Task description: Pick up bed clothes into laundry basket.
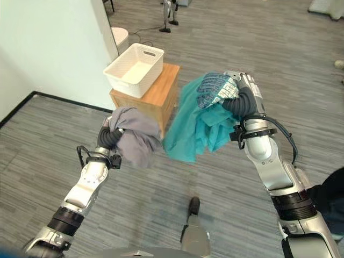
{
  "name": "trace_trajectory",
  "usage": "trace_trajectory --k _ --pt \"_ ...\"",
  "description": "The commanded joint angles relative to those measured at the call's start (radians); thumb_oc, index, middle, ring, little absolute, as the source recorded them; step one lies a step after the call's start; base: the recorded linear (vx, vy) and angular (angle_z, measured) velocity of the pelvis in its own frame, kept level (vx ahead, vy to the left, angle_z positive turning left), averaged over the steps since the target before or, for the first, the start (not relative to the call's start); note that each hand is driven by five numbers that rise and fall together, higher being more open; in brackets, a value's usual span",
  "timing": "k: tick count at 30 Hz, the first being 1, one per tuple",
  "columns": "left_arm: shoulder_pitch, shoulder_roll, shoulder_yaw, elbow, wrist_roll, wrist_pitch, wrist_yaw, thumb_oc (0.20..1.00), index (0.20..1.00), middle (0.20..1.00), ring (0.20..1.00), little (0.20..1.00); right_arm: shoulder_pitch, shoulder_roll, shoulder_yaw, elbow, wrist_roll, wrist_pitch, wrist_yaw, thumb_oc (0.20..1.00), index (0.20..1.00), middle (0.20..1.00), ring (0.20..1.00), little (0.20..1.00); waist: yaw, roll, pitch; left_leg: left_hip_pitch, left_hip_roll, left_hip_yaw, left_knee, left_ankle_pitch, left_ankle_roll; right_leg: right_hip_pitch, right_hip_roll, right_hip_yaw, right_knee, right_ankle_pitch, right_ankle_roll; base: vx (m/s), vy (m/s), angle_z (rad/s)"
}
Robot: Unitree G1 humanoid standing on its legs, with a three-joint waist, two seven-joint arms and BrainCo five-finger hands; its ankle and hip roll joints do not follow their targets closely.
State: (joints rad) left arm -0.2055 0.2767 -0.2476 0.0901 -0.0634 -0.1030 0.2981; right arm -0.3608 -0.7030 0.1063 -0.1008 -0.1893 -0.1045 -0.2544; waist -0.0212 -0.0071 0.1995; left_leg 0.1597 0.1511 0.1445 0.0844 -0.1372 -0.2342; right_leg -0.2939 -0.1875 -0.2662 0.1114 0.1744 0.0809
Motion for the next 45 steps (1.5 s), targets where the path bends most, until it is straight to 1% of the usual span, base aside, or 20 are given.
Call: trace_trajectory --k 1,2,3,4,6,7,9,12,16,17,18,22,25,27,28,32,33,36,40,45 --pt "-0.046 0.042 -0.004 -0.100 -0.011 -0.079 0.014 0.200 0.200 0.200 0.200 0.200 -0.116 -0.060 -0.015 -0.007 -0.001 -0.017 -0.028 0.200 0.200 0.200 0.200 0.200 0.032 -0.048 -0.029 -0.022 0.035 0.021 0.279 0.066 0.081 0.260 -0.036 -0.087 -0.199 -0.078 0.094 0.21 -0.231 0.94" --pt "-0.043 0.041 0.001 -0.102 -0.008 -0.079 0.017 0.200 0.200 0.200 0.200 0.200 -0.124 -0.060 -0.012 -0.018 0.001 -0.020 -0.034 0.200 0.200 0.200 0.200 0.200 0.042 -0.046 -0.016 -0.071 0.058 0.029 0.395 0.085 0.069 0.293 -0.020 -0.098 -0.199 -0.105 0.075 0.12 -0.157 0.86" --pt "-0.044 0.041 0.001 -0.103 -0.008 -0.078 0.017 0.200 0.200 0.200 0.200 0.200 -0.125 -0.060 -0.012 -0.018 0.001 -0.019 -0.034 0.200 0.200 0.200 0.200 0.200 0.036 -0.049 -0.018 -0.085 0.055 0.022 0.403 0.088 0.070 0.287 -0.024 -0.104 -0.199 -0.101 0.073 0.18 -0.211 0.57" --pt "-0.041 0.037 0.018 -0.118 -0.010 -0.080 0.023 0.200 0.200 0.200 0.200 0.200 -0.134 -0.057 -0.011 -0.038 -0.003 -0.023 -0.035 0.200 0.200 0.200 0.200 0.200 0.061 -0.062 0.007 -0.164 0.083 0.069 0.480 0.112 0.074 0.329 -0.025 -0.114 -0.199 -0.140 0.062 0.19 -0.146 0.16" --pt "-0.024 0.034 0.028 -0.130 -0.016 -0.081 0.019 0.200 0.200 0.200 0.200 0.200 -0.130 -0.048 -0.006 -0.043 -0.002 -0.023 -0.027 0.200 0.200 0.200 0.200 0.200 0.073 -0.058 0.014 -0.196 0.105 0.092 0.449 0.097 0.079 0.344 -0.025 -0.127 -0.199 -0.152 0.065 0.30 -0.079 0.14" --pt "0.015 0.029 0.046 -0.152 -0.031 -0.090 0.005 0.200 0.200 0.200 0.200 0.200 -0.112 -0.039 0.001 -0.060 -0.010 -0.034 -0.011 0.200 0.200 0.200 0.200 0.200 0.101 -0.051 0.017 -0.245 0.077 0.155 0.273 0.051 0.110 0.379 -0.013 -0.142 -0.199 -0.182 0.075 0.30 0.003 0.33" --pt "0.020 0.029 0.045 -0.155 -0.032 -0.089 0.004 0.200 0.200 0.200 0.200 0.200 -0.107 -0.039 -0.001 -0.062 -0.011 -0.034 -0.010 0.200 0.200 0.200 0.200 0.200 0.102 -0.057 0.011 -0.238 0.066 0.160 0.254 0.059 0.113 0.376 -0.021 -0.141 -0.199 -0.182 0.078 0.21 0.014 0.21" --pt "0.053 0.043 0.058 -0.170 -0.022 -0.093 -0.012 0.200 0.200 0.200 0.200 0.200 -0.063 -0.031 -0.020 -0.087 -0.035 -0.050 -0.006 0.200 0.200 0.200 0.200 0.200 0.139 -0.011 0.000 -0.309 0.045 0.296 0.000 0.200 0.117 0.444 0.037 -0.172 -0.199 -0.258 0.084 0.40 0.014 -0.07" --pt "0.051 0.055 0.045 -0.174 -0.033 -0.086 -0.024 0.200 0.200 0.200 0.200 0.200 -0.058 -0.036 -0.035 -0.072 -0.040 -0.042 -0.021 0.200 0.200 0.200 0.200 0.200 0.150 0.016 -0.009 -0.345 0.080 0.481 -0.110 0.256 0.129 0.530 0.087 -0.216 -0.199 -0.329 0.078 0.30 0.008 0.45" --pt "0.055 0.058 0.037 -0.175 -0.039 -0.083 -0.028 0.200 0.200 0.200 0.200 0.200 -0.060 -0.037 -0.031 -0.052 -0.037 -0.037 -0.024 0.200 0.200 0.200 0.200 0.200 0.157 0.015 -0.018 -0.345 0.082 0.492 -0.129 0.268 0.129 0.561 0.100 -0.222 -0.199 -0.350 0.074 0.69 0.027 0.37" --pt "0.064 0.064 0.031 -0.172 -0.049 -0.073 -0.030 0.200 0.200 0.200 0.200 0.200 -0.066 -0.029 -0.021 -0.020 -0.036 -0.024 -0.020 0.200 0.200 0.200 0.200 0.200 0.167 0.012 -0.046 -0.314 0.057 0.473 -0.153 0.265 0.157 0.604 0.124 -0.217 -0.199 -0.348 0.075 0.64 0.017 0.43" --pt "0.070 0.077 0.010 -0.166 -0.061 -0.069 -0.027 0.200 0.200 0.200 0.200 0.200 -0.080 -0.045 -0.016 0.028 -0.085 -0.008 -0.039 0.200 0.200 0.200 0.200 0.200 0.195 -0.031 -0.066 -0.251 0.017 0.453 -0.154 0.251 0.196 0.630 0.106 -0.215 -0.055 -0.326 0.100 0.37 0.041 0.19" --pt "0.038 0.085 -0.024 -0.159 -0.061 -0.061 -0.022 0.200 0.200 0.200 0.200 0.200 -0.112 -0.087 -0.036 0.053 -0.180 0.031 -0.064 0.200 0.200 0.200 0.200 0.200 0.156 -0.048 -0.048 -0.155 -0.007 0.449 -0.164 0.187 0.237 0.503 -0.017 -0.200 0.321 -0.244 0.180 0.34 0.144 0.13" --pt "0.017 0.090 -0.039 -0.150 -0.053 -0.061 -0.018 0.200 0.200 0.200 0.200 0.200 -0.131 -0.107 -0.043 0.063 -0.200 0.038 -0.078 0.200 0.200 0.200 0.200 0.200 0.135 -0.045 -0.042 -0.140 0.004 0.469 -0.169 0.191 0.245 0.436 -0.041 -0.203 0.402 -0.194 0.179 0.13 0.022 0.33" --pt "-0.009 0.092 -0.059 -0.141 -0.046 -0.062 -0.017 0.200 0.200 0.200 0.200 0.200 -0.148 -0.158 -0.060 0.093 -0.254 0.060 -0.105 0.200 0.200 0.200 0.200 0.200 0.108 -0.041 -0.031 -0.116 0.016 0.444 -0.172 0.173 0.235 0.360 -0.080 -0.202 0.443 -0.177 0.178 0.12 -0.070 0.79" --pt "-0.022 0.091 -0.077 -0.141 -0.037 -0.066 -0.029 0.200 0.200 0.200 0.200 0.200 -0.110 -0.258 -0.101 0.135 -0.346 0.102 -0.126 0.200 0.200 0.200 0.200 0.200 0.068 -0.049 -0.022 -0.107 0.011 0.375 -0.172 0.155 0.210 0.320 -0.100 -0.185 0.273 -0.224 0.143 0.18 -0.155 0.99" --pt "-0.023 0.084 -0.099 -0.124 -0.034 -0.075 -0.045 0.200 0.200 0.200 0.200 0.200 -0.036 -0.296 -0.144 0.196 -0.341 0.125 -0.134 0.200 0.200 0.200 0.200 0.200 0.035 -0.064 -0.026 -0.102 -0.001 0.309 -0.172 0.137 0.189 0.303 -0.062 -0.079 0.060 -0.248 0.131 0.22 -0.237 0.95" --pt "-0.041 0.074 -0.131 -0.076 -0.039 -0.080 -0.038 0.200 0.200 0.200 0.200 0.200 0.046 -0.337 -0.182 0.285 -0.317 0.154 -0.175 0.200 0.200 0.200 0.200 0.200 -0.006 -0.088 -0.027 -0.106 -0.023 0.207 -0.172 0.102 0.178 0.273 -0.022 0.133 -0.122 -0.196 0.144 0.23 -0.204 1.31" --pt "0.001 0.083 -0.100 -0.088 -0.063 -0.089 -0.080 0.200 0.200 0.200 0.200 0.200 0.046 -0.315 -0.190 0.331 -0.278 0.155 -0.126 0.200 0.200 0.200 0.200 0.200 0.016 -0.104 -0.060 -0.078 -0.017 0.195 -0.172 0.093 0.164 0.309 -0.056 0.094 -0.180 -0.130 0.168 0.13 -0.162 1.11" --pt "0.083 0.071 -0.072 -0.108 -0.089 -0.095 -0.104 0.200 0.200 0.200 0.200 0.200 0.016 -0.284 -0.159 0.380 -0.245 0.139 -0.107 0.200 0.200 0.200 0.200 0.200 0.045 -0.090 -0.080 -0.071 -0.005 0.173 -0.172 0.101 0.148 0.343 -0.061 0.042 -0.199 -0.133 0.166 0.10 -0.078 0.02"
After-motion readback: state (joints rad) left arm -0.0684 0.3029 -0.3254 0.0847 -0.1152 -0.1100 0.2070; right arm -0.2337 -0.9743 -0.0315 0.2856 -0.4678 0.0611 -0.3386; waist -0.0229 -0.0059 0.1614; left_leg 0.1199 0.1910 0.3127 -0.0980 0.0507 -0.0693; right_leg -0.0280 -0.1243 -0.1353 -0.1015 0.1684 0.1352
